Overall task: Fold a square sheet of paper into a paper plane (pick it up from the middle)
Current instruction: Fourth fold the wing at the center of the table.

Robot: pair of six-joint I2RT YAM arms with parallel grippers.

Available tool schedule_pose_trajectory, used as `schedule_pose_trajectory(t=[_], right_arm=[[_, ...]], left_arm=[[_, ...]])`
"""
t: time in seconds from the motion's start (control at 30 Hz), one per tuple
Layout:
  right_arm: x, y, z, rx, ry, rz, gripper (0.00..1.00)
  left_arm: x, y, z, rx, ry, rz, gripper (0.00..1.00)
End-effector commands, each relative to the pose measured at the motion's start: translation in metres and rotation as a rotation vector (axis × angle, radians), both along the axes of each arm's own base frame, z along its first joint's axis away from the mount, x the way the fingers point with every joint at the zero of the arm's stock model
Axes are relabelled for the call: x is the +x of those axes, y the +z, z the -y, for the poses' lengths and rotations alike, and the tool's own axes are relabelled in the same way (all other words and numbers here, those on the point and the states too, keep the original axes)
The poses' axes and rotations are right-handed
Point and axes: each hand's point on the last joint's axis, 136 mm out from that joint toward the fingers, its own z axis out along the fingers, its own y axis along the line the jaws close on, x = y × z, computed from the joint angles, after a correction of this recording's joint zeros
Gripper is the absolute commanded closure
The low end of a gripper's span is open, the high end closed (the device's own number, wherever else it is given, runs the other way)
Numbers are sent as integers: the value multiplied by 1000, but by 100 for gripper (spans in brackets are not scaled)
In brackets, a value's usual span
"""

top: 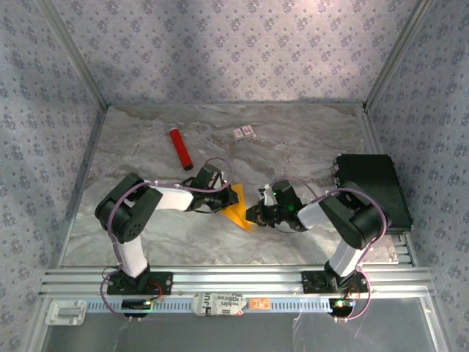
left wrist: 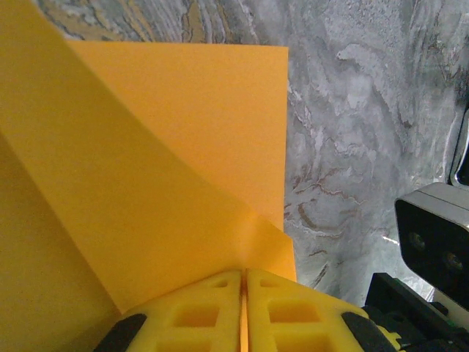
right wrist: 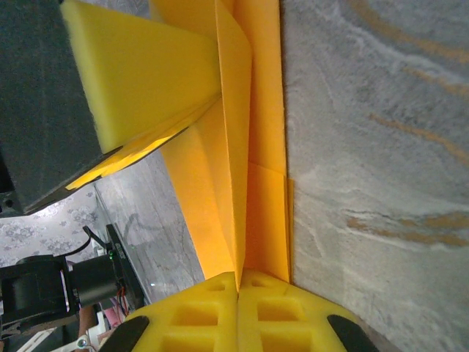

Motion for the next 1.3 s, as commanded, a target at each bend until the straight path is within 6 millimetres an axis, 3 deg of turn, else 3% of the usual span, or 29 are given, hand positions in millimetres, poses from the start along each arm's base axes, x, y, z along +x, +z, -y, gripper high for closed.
schedule_pose_trajectory(t=[0.0,0.2,0.37,0.7,0.9,1.07,1.27], right_arm=[[-11,-26,15,-115,-22,-73,92],[4,0,7,-114,0,-10,80],[15,9,5,-123,-1,19,78],[23,8,-6,-104,34,16,84],[20,3,-4,-103,24,8,89],[21,3,-2,-104,9,13,91],[20,-1,1,-107,-11,6,93]], left_arm=[[-2,-7,0,22,-14,-4,90],[0,1,4,2,-22,13,90],[1,6,6,-13,-26,27,90],[3,30,9,-57,-36,78,83],[4,39,-15,-20,44,118,70],[5,26,-40,13,112,86,76],[7,16,-36,4,92,48,87]])
